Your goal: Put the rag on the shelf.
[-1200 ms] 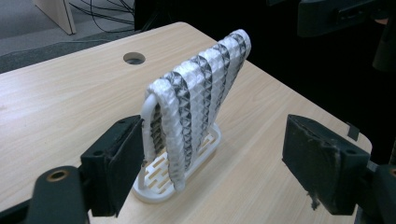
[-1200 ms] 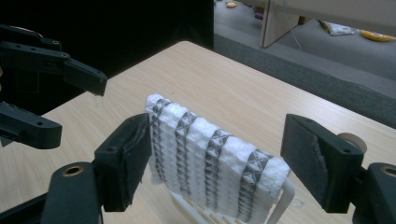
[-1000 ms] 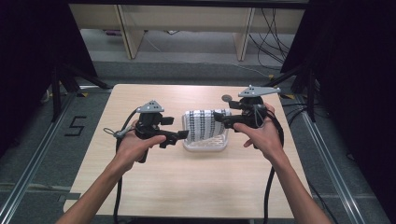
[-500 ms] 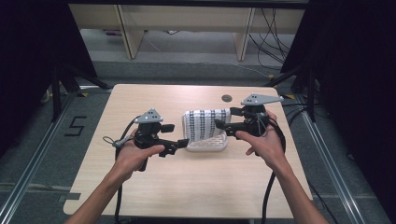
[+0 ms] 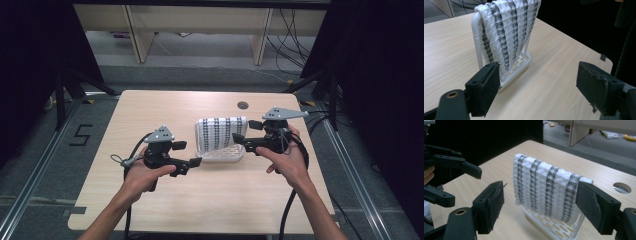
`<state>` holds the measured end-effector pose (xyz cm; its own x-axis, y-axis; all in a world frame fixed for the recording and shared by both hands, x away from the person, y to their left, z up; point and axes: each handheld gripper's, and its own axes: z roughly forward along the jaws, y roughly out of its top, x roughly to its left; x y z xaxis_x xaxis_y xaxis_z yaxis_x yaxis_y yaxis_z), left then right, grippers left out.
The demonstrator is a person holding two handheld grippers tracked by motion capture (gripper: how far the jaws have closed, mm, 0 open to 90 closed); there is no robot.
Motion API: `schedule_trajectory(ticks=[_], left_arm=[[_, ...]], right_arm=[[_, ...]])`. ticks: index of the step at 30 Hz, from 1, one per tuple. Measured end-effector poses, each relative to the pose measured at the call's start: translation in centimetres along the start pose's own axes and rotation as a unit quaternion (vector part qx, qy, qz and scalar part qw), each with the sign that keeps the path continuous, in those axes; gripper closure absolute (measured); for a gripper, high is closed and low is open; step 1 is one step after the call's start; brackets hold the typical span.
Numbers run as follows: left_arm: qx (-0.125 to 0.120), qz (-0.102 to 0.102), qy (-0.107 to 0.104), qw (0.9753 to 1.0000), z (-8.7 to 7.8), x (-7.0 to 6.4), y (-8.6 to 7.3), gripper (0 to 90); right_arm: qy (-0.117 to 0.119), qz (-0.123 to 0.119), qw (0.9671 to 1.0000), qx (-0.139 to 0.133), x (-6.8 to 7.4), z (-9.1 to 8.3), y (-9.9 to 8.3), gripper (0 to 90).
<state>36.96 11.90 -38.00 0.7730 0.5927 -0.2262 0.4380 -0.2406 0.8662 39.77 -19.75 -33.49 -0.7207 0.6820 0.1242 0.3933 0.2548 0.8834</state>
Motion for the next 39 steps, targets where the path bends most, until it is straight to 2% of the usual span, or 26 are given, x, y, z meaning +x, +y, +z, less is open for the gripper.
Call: schedule_trajectory(ticks=[2,5,7,8,9,10,12,13,14,15,16,17,20,21,22,23,26,27,28,30,31,34,35,37,38,39], left_arm=[[0.0,0.0,0.002,1.0,-0.1,0.0,-0.2,18.5],[-0.001,0.002,0.002,1.0,-0.3,0.2,-0.5,18.5],[-0.001,0.0,0.0,1.0,-0.4,0.2,-0.6,18.6],[0.0,0.001,0.004,1.0,-0.5,0.1,-0.6,18.6],[-0.002,-0.001,0.004,1.0,-0.5,0.1,-0.7,18.6],[0.0,-0.001,0.004,1.0,-0.6,0.1,-0.8,18.6],[-0.003,0.001,0.004,1.0,-0.6,0.1,-0.9,18.6],[0.0,0.001,0.009,1.0,-0.7,0.1,-1.0,18.6],[-0.004,0.001,0.003,1.0,-0.7,0.1,-1.1,18.6],[-0.002,0.002,0.004,1.0,-0.7,0.1,-1.2,18.5],[-0.002,0.003,0.003,1.0,-0.7,0.1,-1.3,18.6],[0.001,0.002,0.01,0.9999,-0.8,0.1,-1.4,18.6],[0.002,0.002,0.011,0.9999,-0.9,0.0,-1.6,18.6],[-0.001,0.002,0.005,1.0,-0.9,0.1,-1.7,18.6],[-0.002,0.003,0.005,1.0,-0.9,0.1,-1.8,18.5],[0.001,0.005,0.008,1.0,-0.9,0.0,-1.8,18.6],[0.003,0.006,0.009,0.9999,-1.0,-0.1,-2.1,18.6],[0.005,0.008,0.011,0.9999,-1.0,-0.1,-2.2,18.6],[0.006,0.007,0.013,0.9999,-1.0,-0.2,-2.3,18.6],[0.016,0.011,0.014,0.9997,-1.1,-0.3,-2.5,18.6],[0.014,0.014,0.011,0.9997,-1.1,-0.2,-2.7,18.6],[0.014,0.013,0.011,0.9998,-1.3,-0.3,-3.0,18.6],[0.015,0.014,0.009,0.9997,-1.4,-0.3,-3.1,18.6],[0.013,0.014,0.016,0.9997,-1.5,-0.4,-3.3,18.6],[0.018,0.016,0.015,0.9996,-1.6,-0.3,-3.3,18.6],[0.019,0.015,0.016,0.9996,-1.7,-0.3,-3.4,18.6]], right_arm=[[0.001,0.01,0.9999,0.003,0.2,-0.1,-0.3,24.0],[0.004,0.001,1.0,0.002,0.2,-0.1,-0.6,24.0],[0.007,0.02,0.9998,0.005,0.6,-0.3,-0.7,24.0],[0.009,0.006,0.9999,0.004,0.4,-0.3,-0.8,24.0],[0.006,0.012,0.9999,0.006,0.5,-0.4,-0.8,24.0],[0.004,0.005,1.0,0.006,0.5,-0.5,-0.8,24.0],[0.0,0.009,1.0,0.001,0.7,-0.6,-1.0,24.0],[0.008,0.0,1.0,0.001,0.6,-0.6,-1.0,24.0],[0.003,0.015,0.9998,0.011,0.9,-0.8,-1.1,24.0],[0.007,0.0,1.0,0.0,0.7,-0.7,-1.2,24.0],[0.001,-0.005,1.0,0.002,0.8,-0.8,-1.2,24.0],[0.0,0.002,1.0,0.002,0.9,-0.9,-1.3,24.0],[-0.001,-0.003,1.0,0.0,1.1,-1.1,-1.6,24.0],[-0.001,0.003,1.0,-0.001,1.2,-1.1,-1.7,24.0],[0.003,-0.008,1.0,0.001,1.0,-1.2,-1.7,23.9],[0.006,0.003,1.0,-0.001,1.2,-1.2,-1.8,23.8],[0.003,0.005,1.0,0.002,1.3,-1.4,-2.1,23.6],[-0.002,-0.006,1.0,-0.001,1.2,-1.4,-2.2,23.6],[-0.001,0.007,1.0,0.003,1.3,-1.5,-2.4,23.6],[0.002,0.0,1.0,-0.001,1.2,-1.5,-2.6,23.6],[-0.001,0.008,0.9999,0.006,1.3,-1.7,-2.8,23.6],[-0.006,-0.004,1.0,0.002,1.0,-1.7,-3.3,23.6],[-0.009,0.005,0.9999,0.004,1.0,-1.7,-3.4,23.6],[-0.006,0.004,1.0,0.007,0.9,-1.7,-3.8,23.6],[-0.01,-0.005,0.9999,0.008,0.8,-1.8,-3.9,23.6],[-0.008,0.01,0.9998,0.015,0.9,-1.8,-4.1,23.6]])
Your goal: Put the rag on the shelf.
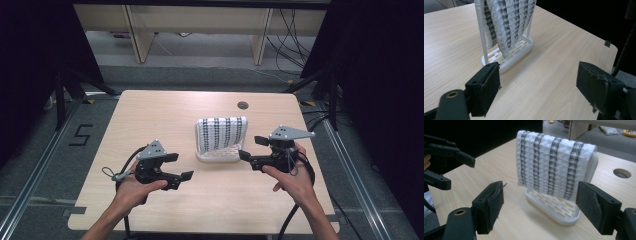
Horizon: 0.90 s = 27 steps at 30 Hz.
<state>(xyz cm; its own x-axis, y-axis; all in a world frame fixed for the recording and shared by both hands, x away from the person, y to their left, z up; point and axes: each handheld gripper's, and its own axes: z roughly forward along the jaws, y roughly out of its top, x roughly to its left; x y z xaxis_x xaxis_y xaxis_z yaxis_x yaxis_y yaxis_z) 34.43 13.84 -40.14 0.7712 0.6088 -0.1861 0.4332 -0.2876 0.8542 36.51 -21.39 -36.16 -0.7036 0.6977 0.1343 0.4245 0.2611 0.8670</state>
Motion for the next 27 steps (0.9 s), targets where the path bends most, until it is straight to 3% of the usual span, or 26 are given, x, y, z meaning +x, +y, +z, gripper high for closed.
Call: schedule_trajectory(ticks=[3,6,7,9,10,11,12,13,14,15,16,17,19,21,26,27], left_arm=[[-0.001,0.002,0.001,1.0,-0.1,0.0,-0.5,18.6],[0.006,0.002,0.005,1.0,-0.5,0.2,-0.9,18.6],[0.001,-0.001,0.006,1.0,-0.5,0.2,-1.1,18.6],[0.007,-0.002,0.008,0.9999,-0.7,0.2,-1.3,18.6],[-0.001,-0.002,0.003,1.0,-0.7,0.4,-1.4,18.6],[-0.003,-0.002,0.009,1.0,-0.7,0.4,-1.6,18.6],[0.001,-0.002,0.011,0.9999,-0.7,0.4,-1.7,18.6],[-0.001,-0.002,0.005,1.0,-0.7,0.4,-1.8,18.6],[0.003,-0.001,0.006,1.0,-0.7,0.4,-1.9,18.6],[0.0,0.0,0.007,1.0,-0.7,0.5,-2.1,18.6],[0.003,-0.003,0.006,1.0,-0.8,0.5,-2.2,18.6],[0.002,-0.004,0.009,0.9999,-0.8,0.4,-2.3,18.6],[-0.001,-0.006,0.007,1.0,-0.9,0.5,-2.6,18.6],[-0.002,-0.004,0.007,1.0,-0.9,0.5,-2.9,18.6],[0.0,-0.009,0.014,0.9999,-0.9,0.3,-3.9,18.6],[-0.002,-0.01,0.014,0.9999,-0.8,0.3,-4.0,18.6]], right_arm=[[0.004,-0.004,1.0,-0.002,-0.2,0.1,-0.5,23.6],[0.002,0.012,0.9999,0.005,-0.1,0.0,-0.9,23.6],[0.0,-0.003,1.0,0.0,-0.4,0.0,-1.0,23.6],[0.002,0.003,1.0,-0.003,-0.4,0.0,-1.3,23.6],[0.004,0.013,0.9999,-0.002,-0.2,0.0,-1.4,23.6],[0.003,0.001,1.0,0.003,-0.4,0.0,-1.4,23.6],[0.001,0.011,0.9999,0.003,-0.2,0.0,-1.6,23.6],[0.001,-0.007,1.0,0.002,-0.4,0.0,-1.7,23.6],[0.007,0.009,0.9999,0.0,-0.2,0.1,-1.9,23.6],[0.007,0.001,1.0,0.003,-0.2,0.1,-1.9,23.6],[0.011,0.014,0.9998,0.007,0.0,0.1,-2.1,23.6],[0.009,0.003,0.9999,0.005,-0.1,0.1,-2.2,23.6],[0.006,0.01,0.9999,0.008,0.2,0.0,-2.5,23.6],[0.003,-0.007,1.0,0.003,0.2,-0.1,-2.8,23.6],[0.015,0.004,0.9998,0.009,0.9,0.0,-3.8,23.2],[0.007,0.005,0.9999,0.01,1.1,-0.1,-4.0,23.2]])
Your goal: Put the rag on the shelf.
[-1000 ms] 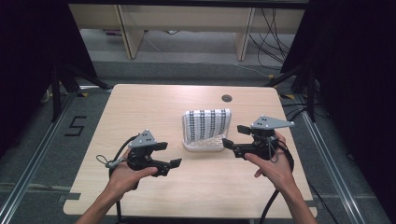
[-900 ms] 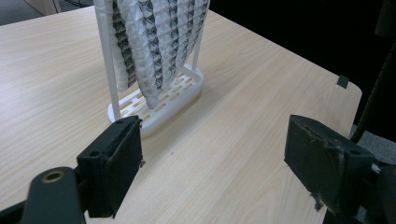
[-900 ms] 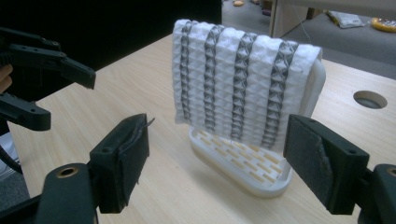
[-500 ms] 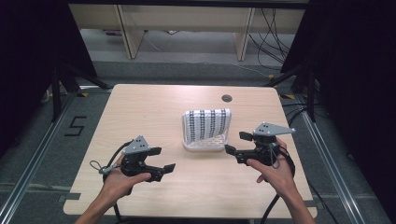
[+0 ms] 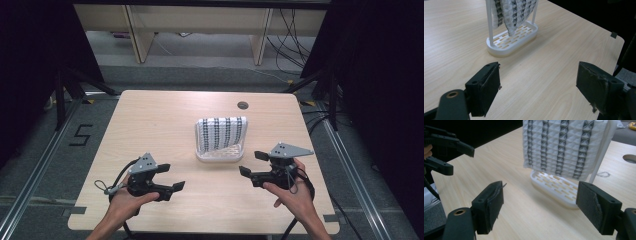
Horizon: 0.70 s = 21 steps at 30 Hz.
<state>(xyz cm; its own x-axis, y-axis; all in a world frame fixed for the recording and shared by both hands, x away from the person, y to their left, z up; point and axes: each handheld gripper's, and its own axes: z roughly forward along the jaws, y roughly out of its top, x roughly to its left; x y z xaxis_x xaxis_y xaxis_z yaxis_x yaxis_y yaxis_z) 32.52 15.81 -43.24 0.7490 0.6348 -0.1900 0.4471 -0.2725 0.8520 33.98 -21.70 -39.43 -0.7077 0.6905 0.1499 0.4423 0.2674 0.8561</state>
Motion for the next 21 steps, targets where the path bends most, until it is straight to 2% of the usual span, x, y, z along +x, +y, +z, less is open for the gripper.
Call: schedule_trajectory(ticks=[1,3,4,6,7,8,9,11,12,13,16,17,18,20,21], left_arm=[[-0.001,0.0,-0.002,1.0,0.0,0.0,-0.2,18.6],[-0.001,-0.002,-0.001,1.0,-0.1,-0.2,-0.5,18.6],[-0.002,0.0,-0.003,1.0,-0.1,-0.2,-0.6,18.6],[-0.005,0.001,-0.009,0.9999,-0.1,-0.3,-1.0,18.6],[-0.004,-0.002,-0.007,1.0,-0.2,-0.4,-1.1,18.6],[-0.006,-0.001,-0.008,0.9999,-0.2,-0.4,-1.2,18.6],[-0.002,0.001,-0.007,1.0,-0.2,-0.5,-1.4,18.6],[-0.001,0.003,-0.004,1.0,-0.2,-0.6,-1.7,18.6],[0.001,0.005,-0.003,1.0,-0.2,-0.6,-1.9,18.5],[-0.003,0.001,-0.006,1.0,-0.2,-0.7,-2.1,18.6],[0.001,0.002,0.0,1.0,-0.2,-0.9,-2.6,18.6],[0.0,0.003,-0.003,1.0,-0.2,-1.0,-2.9,18.6],[0.003,0.003,0.001,1.0,-0.3,-1.1,-3.0,18.6],[0.001,0.004,0.0,1.0,-0.3,-1.2,-3.4,18.6],[-0.004,0.002,-0.003,1.0,-0.2,-1.3,-3.6,18.6]], right_arm=[[0.003,-0.015,0.9999,-0.004,-0.1,0.0,-0.1,23.2],[0.005,0.0,1.0,0.006,0.3,-0.1,-0.5,23.1],[0.001,-0.017,0.9998,-0.003,0.2,0.0,-0.6,23.1],[0.013,0.002,0.9999,0.007,0.6,-0.1,-0.8,23.2],[0.013,0.002,0.9999,-0.001,0.7,0.0,-1.0,23.2],[0.011,-0.011,0.9999,0.0,0.6,0.1,-1.0,23.2],[0.002,-0.006,1.0,0.0,0.8,0.0,-1.2,23.2],[0.004,-0.022,0.9998,0.001,0.7,0.1,-1.4,23.2],[0.001,-0.017,0.9999,0.0,0.9,0.1,-1.5,23.2],[0.001,-0.024,0.9997,0.001,0.9,0.1,-1.6,23.2],[-0.002,-0.017,0.9999,0.0,1.2,0.2,-2.2,23.2],[0.006,-0.01,0.9999,0.002,1.3,0.3,-2.5,23.2],[0.001,-0.009,1.0,0.003,1.3,0.3,-2.8,23.2],[0.008,-0.016,0.9998,0.006,1.1,0.3,-3.2,23.2],[0.005,0.005,0.9999,0.014,1.4,0.2,-3.4,23.1]])
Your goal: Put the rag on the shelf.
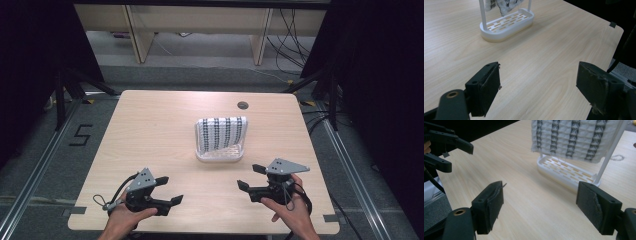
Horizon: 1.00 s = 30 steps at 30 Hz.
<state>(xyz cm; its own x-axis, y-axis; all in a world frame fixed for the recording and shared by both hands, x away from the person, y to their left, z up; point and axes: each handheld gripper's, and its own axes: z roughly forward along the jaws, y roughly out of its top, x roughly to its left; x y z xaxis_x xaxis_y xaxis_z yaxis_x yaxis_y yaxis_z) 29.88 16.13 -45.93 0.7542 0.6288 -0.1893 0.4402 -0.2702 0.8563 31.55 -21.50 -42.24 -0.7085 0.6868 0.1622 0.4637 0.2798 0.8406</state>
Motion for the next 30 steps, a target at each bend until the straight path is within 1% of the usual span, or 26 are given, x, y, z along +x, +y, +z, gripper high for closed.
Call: schedule_trajectory(ticks=[1,2,3,4,5,6,7,8,9,10,11,12,13,14,15,17,18,19,20,22,23,25,27,28,29,30], left_arm=[[0.008,0.005,0.004,0.9999,-0.1,0.0,-0.1,18.6],[0.005,0.003,0.006,1.0,-0.1,-0.1,-0.3,18.6],[0.004,0.002,0.004,1.0,-0.1,0.0,-0.4,18.6],[0.006,0.001,0.003,1.0,-0.1,0.0,-0.6,18.6],[0.005,-0.002,0.007,1.0,-0.1,0.0,-0.7,18.6],[0.01,-0.001,0.007,0.9999,-0.2,0.1,-0.9,18.6],[0.009,-0.005,0.004,0.9999,-0.1,0.1,-1.0,18.5],[0.009,-0.004,0.006,0.9999,-0.1,0.1,-1.2,18.5],[0.015,-0.005,0.009,0.9998,-0.1,0.0,-1.3,18.5],[0.012,-0.003,0.005,0.9999,-0.1,0.1,-1.4,18.5],[0.019,-0.001,0.007,0.9998,-0.2,0.0,-1.4,18.4],[0.014,-0.001,0.006,0.9999,-0.2,0.0,-1.6,18.4],[0.017,-0.004,0.008,0.9998,-0.2,0.0,-1.6,18.3],[0.013,-0.001,0.005,0.9999,-0.2,0.0,-1.8,18.2],[0.016,0.0,0.006,0.9999,-0.3,-0.1,-1.9,18.2],[0.019,0.003,0.015,0.9997,-0.3,-0.3,-2.2,18.2],[0.018,0.006,0.012,0.9998,-0.2,-0.4,-2.4,18.2],[0.023,0.009,0.013,0.9996,-0.3,-0.4,-2.5,18.3],[0.027,0.014,0.014,0.9994,-0.3,-0.4,-2.8,18.2],[0.031,0.016,0.015,0.9993,-0.4,-0.6,-3.2,18.2],[0.032,0.014,0.018,0.9992,-0.4,-0.8,-3.4,18.2],[0.036,0.017,0.019,0.999,-0.3,-0.9,-3.8,18.2],[0.047,0.026,0.024,0.9983,-0.2,-1.0,-4.1,18.2],[0.041,0.028,0.022,0.9985,0.0,-1.0,-4.3,18.2],[0.047,0.03,0.023,0.9982,0.0,-0.9,-4.3,18.3],[0.047,0.033,0.028,0.998,0.0,-0.8,-4.3,18.3]], right_arm=[[0.002,-0.007,1.0,-0.005,-0.2,0.1,-0.2,23.1],[0.003,-0.013,0.9999,-0.009,-0.3,0.1,-0.4,22.8],[0.0,-0.008,1.0,-0.002,-0.3,0.0,-0.6,22.7],[0.005,-0.006,0.9999,-0.006,-0.3,0.1,-0.8,22.5],[0.0,0.0,1.0,-0.001,-0.2,0.0,-0.9,22.1],[0.007,0.012,0.9999,-0.006,-0.1,0.1,-1.1,21.4],[0.002,0.002,1.0,-0.002,-0.2,0.0,-1.2,20.5],[0.003,-0.001,1.0,-0.008,-0.3,0.1,-1.4,20.2],[0.006,0.005,1.0,-0.007,-0.3,0.1,-1.6,20.0],[-0.003,0.012,0.9999,-0.004,-0.1,0.0,-1.7,19.1],[-0.002,-0.008,0.9999,-0.013,-0.4,0.2,-1.9,17.7],[-0.001,0.005,1.0,-0.004,-0.2,0.1,-2.1,17.2],[0.006,0.015,0.9999,-0.006,-0.1,0.2,-2.3,17.1],[0.002,0.02,0.9998,0.005,0.0,0.1,-2.5,16.9],[0.004,0.005,1.0,-0.004,-0.3,0.3,-2.7,16.7],[0.006,0.005,1.0,0.0,-0.3,0.3,-3.2,16.6],[0.002,0.014,0.9999,0.01,-0.1,0.2,-3.4,16.4],[0.003,0.002,1.0,0.004,-0.3,0.3,-3.6,16.4],[0.003,0.011,0.9999,0.006,-0.2,0.2,-3.8,16.4],[0.002,0.015,0.9998,0.012,-0.2,0.0,-4.2,16.5],[0.004,0.008,0.9999,0.009,-0.4,0.0,-4.4,16.4],[0.007,0.024,0.9995,0.017,-0.2,-0.1,-4.9,16.4],[0.004,0.007,0.9997,0.022,-0.4,-0.1,-5.4,16.5],[0.007,0.011,0.9995,0.027,-0.4,-0.1,-5.6,16.6],[-0.001,0.009,0.9994,0.034,-0.3,-0.1,-5.8,16.6],[0.002,0.004,0.9994,0.034,-0.4,0.0,-6.0,16.6]])
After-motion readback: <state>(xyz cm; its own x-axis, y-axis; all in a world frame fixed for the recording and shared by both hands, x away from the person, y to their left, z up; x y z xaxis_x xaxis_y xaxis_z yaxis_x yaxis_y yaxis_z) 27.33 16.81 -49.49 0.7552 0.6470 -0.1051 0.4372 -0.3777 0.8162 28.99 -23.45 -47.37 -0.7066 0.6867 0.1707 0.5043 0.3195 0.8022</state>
